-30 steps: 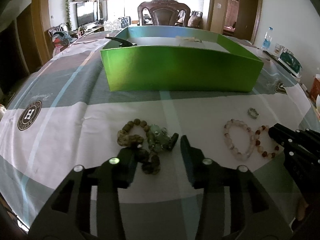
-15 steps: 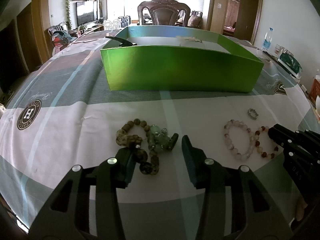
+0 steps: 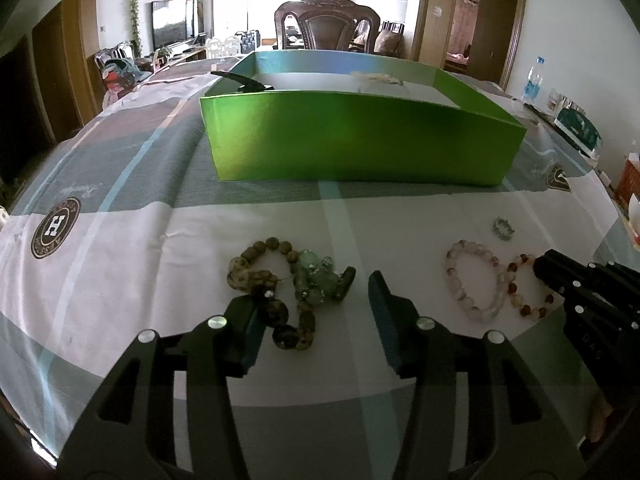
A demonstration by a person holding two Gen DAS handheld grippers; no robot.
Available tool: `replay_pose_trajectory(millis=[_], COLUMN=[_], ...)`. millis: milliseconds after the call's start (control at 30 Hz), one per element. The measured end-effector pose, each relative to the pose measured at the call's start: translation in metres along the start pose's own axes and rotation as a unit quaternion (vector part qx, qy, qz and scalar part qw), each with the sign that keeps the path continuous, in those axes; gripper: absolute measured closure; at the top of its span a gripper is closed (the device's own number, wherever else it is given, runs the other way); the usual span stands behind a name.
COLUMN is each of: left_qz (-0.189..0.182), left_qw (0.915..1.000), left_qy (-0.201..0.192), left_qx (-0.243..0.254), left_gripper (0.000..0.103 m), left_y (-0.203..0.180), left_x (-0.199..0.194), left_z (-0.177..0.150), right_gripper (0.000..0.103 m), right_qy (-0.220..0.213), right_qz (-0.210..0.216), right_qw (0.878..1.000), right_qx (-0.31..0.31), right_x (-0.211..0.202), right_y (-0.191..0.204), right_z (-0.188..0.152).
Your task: Organize jewelry
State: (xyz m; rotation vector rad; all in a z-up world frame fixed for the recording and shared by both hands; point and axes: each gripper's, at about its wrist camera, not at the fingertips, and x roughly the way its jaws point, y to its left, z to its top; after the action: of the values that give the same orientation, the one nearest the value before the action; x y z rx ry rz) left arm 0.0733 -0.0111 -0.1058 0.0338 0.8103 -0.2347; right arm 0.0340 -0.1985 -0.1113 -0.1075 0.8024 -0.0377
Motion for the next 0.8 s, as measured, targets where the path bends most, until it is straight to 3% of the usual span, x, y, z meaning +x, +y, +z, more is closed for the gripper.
replay_pose_trajectory(millis=[800], left_qz=[0.004], left_qw=[1.0], left_qy=[0.001], left_qx=[0.007], left_gripper=[0.057], left_y=[-0.0032], left_x=[-0.0007], left_z=[0.0007], right_gripper=[0.09], right_qy=[-0.001], right_qz=[-0.002], right_qw=[1.0], right_qx=[0.0], right_x=[-0.0012], right_y=[0.0021], right_z=[-0.0001])
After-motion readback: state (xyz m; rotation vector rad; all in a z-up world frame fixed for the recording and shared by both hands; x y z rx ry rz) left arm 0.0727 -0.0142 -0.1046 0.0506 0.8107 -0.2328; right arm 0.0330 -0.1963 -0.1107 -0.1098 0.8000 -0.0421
